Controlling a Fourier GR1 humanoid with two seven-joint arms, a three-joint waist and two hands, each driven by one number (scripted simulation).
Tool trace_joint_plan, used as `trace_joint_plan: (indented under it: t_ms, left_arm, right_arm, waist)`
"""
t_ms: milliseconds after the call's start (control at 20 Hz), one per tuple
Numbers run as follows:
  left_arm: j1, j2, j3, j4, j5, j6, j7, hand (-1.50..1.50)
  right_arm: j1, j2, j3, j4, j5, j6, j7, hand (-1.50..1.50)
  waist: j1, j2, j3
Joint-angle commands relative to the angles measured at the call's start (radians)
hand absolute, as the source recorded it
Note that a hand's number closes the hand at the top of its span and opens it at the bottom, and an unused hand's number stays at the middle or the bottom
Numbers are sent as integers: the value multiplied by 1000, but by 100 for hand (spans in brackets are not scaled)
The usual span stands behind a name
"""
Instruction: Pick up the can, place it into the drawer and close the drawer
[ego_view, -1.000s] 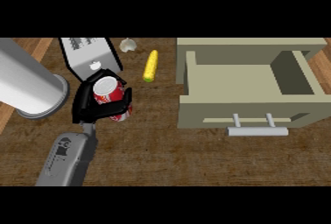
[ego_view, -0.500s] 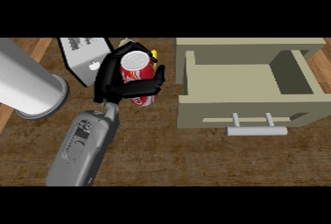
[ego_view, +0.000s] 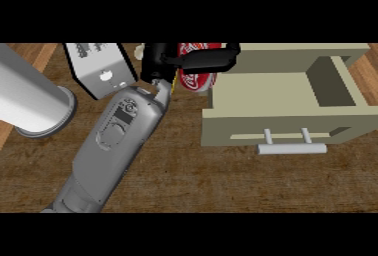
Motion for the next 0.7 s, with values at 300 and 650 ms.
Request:
trace_joint_plan:
  t_ms: [300, 650]
  left_arm:
    - [-240, -1, -55, 277, 117, 97, -52, 150]
    - [-426, -1, -36, 521, 182, 83, -100, 150]
  right_arm:
    - [-21, 16, 2, 66, 41, 6, -65, -150]
    - [-71, 5, 25, 35, 40, -16, 15, -150]
  waist:
    - [-7, 2, 0]
    - [-19, 8, 0]
